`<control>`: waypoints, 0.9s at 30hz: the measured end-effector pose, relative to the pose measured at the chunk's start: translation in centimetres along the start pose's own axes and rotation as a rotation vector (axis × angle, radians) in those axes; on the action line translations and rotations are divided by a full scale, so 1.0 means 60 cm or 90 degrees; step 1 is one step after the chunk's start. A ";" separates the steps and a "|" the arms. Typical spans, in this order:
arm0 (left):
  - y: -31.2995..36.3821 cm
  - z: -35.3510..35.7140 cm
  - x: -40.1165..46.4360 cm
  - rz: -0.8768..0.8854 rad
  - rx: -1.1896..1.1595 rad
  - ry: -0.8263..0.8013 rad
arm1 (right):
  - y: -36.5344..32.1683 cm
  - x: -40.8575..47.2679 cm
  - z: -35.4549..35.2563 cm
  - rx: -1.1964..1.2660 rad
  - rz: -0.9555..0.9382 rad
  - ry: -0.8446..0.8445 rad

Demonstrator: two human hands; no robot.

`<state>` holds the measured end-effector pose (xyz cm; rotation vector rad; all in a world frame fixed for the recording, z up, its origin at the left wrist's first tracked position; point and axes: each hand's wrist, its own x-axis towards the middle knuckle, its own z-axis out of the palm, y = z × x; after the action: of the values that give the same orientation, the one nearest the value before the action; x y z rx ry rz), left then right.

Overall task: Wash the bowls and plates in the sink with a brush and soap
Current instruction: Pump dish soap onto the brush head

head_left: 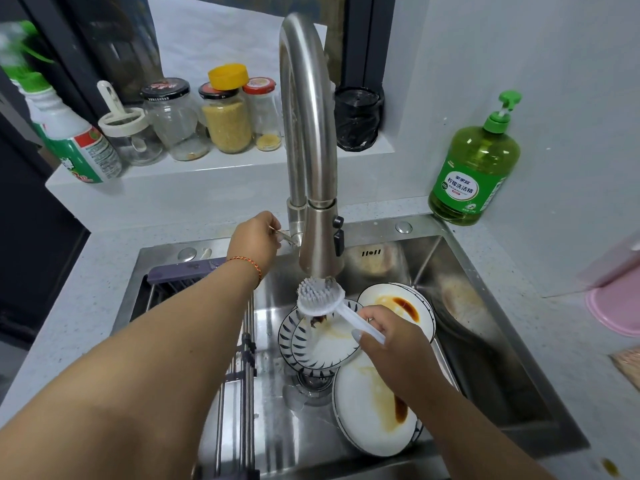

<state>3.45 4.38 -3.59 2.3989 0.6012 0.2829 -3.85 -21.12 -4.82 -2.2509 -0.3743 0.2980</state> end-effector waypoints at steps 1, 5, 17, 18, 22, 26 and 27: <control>0.003 -0.004 0.007 -0.001 0.007 0.001 | -0.005 -0.001 -0.002 -0.019 -0.014 0.028; 0.000 -0.008 0.013 -0.034 0.014 0.017 | 0.015 0.001 -0.008 -0.305 -0.155 0.159; 0.092 0.172 -0.099 0.069 0.105 -0.200 | 0.103 0.047 -0.124 -0.115 0.227 0.158; 0.123 0.184 -0.092 0.119 0.089 -0.196 | 0.106 0.055 -0.141 -0.076 0.235 0.196; 0.266 0.208 -0.052 0.219 -0.047 -0.137 | 0.109 0.095 -0.209 0.040 0.241 0.315; 0.422 0.187 0.007 0.152 -0.339 -0.121 | 0.101 0.152 -0.262 0.167 0.206 0.363; 0.451 0.182 0.024 0.152 -0.384 -0.128 | 0.099 0.166 -0.272 0.186 0.193 0.370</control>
<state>17.90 -19.45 5.23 1.8768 0.1065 0.2723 11.79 -32.53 0.18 -1.9869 0.3002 -0.1463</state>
